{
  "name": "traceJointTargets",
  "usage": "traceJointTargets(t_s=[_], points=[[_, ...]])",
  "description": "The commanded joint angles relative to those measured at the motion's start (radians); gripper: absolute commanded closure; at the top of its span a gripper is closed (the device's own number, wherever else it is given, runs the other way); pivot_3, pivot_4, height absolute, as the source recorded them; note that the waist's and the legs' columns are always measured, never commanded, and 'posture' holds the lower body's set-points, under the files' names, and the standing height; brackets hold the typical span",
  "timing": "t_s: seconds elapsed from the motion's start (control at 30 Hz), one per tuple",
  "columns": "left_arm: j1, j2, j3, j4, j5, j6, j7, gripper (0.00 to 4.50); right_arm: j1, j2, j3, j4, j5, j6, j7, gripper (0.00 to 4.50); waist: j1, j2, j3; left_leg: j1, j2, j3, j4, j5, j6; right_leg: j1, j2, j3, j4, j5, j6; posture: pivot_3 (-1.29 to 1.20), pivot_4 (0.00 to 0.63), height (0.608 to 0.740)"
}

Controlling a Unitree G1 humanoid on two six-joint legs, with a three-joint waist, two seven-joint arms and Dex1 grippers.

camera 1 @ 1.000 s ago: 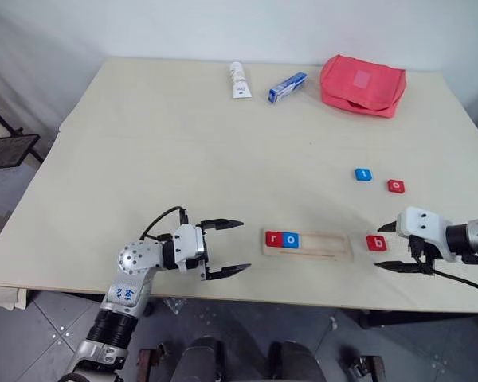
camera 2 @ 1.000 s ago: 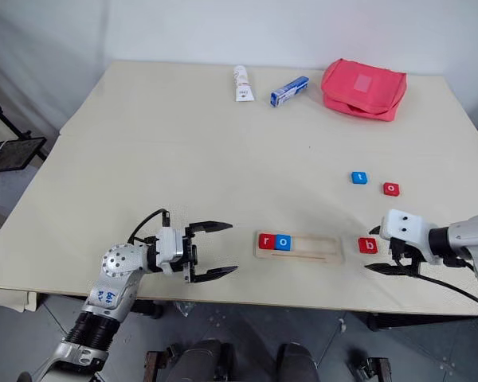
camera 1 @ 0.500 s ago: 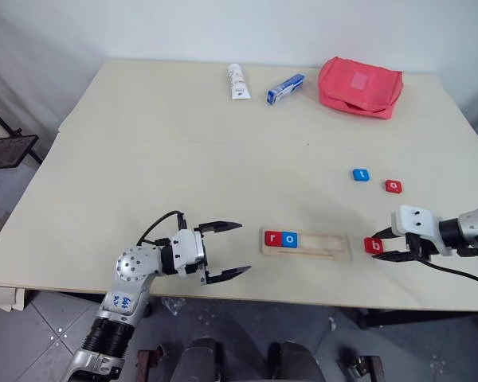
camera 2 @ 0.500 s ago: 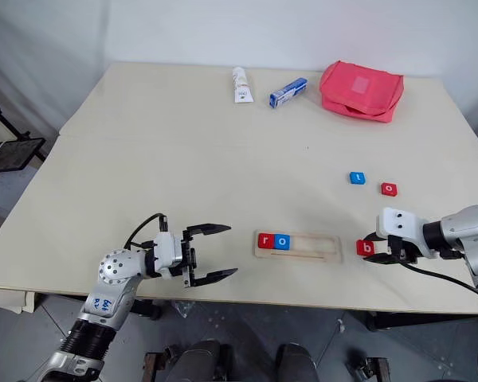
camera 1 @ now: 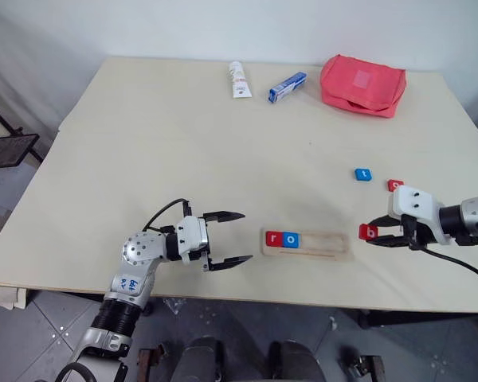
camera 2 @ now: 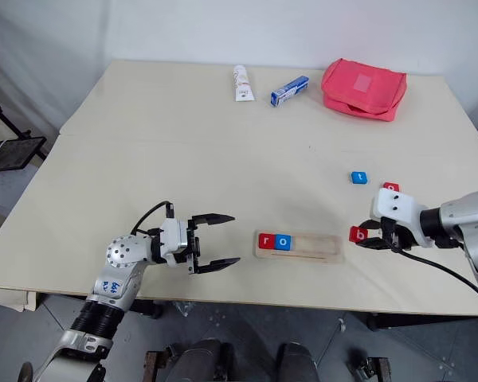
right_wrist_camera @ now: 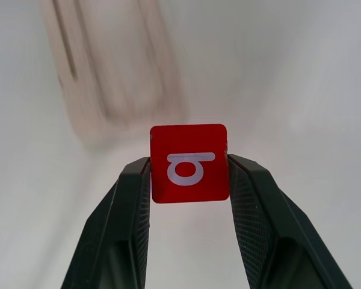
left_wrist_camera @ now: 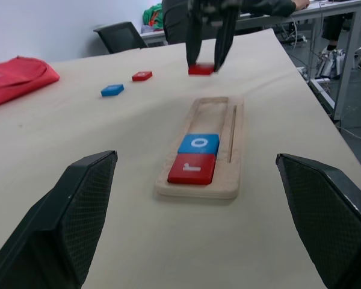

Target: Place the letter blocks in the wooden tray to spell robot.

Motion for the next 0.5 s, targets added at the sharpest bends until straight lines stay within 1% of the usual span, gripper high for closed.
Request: traceJointTargets(t_s=[0.03,0.27,0.5], points=[[-0.026,-0.009,0.001,0.015,-0.009,-0.029,-0.022,0.0,-0.007,0.023,-0.011,-0.155,0.062,0.131,-0.039,3.02,0.0,0.0,0.0,0.0,0.0,0.0,0.0,0.0,0.0,0.0,0.0,0.0,0.0,0.0,0.0,0.0,0.15,0.74],[-0.034,-0.009,0.003,0.034,-0.005,-0.053,-0.043,0.0,-0.054,0.086,0.127,-0.252,0.029,0.199,-0.086,3.02,0.0,0.0,0.0,0.0,-0.001,-0.001,0.0,0.0,0.0,0.0,0.0,0.0,0.0,0.0,0.0,0.0,0.15,0.74],[-0.003,-0.002,0.003,0.001,-0.004,-0.056,-0.034,0.0,-0.089,0.119,0.202,-0.253,0.003,0.203,-0.108,3.02,-0.002,0.0,0.0,0.0,-0.001,-0.001,0.0,0.0,0.0,0.0,0.0,-0.001,0.0,0.0,0.0,0.0,0.15,0.74]])
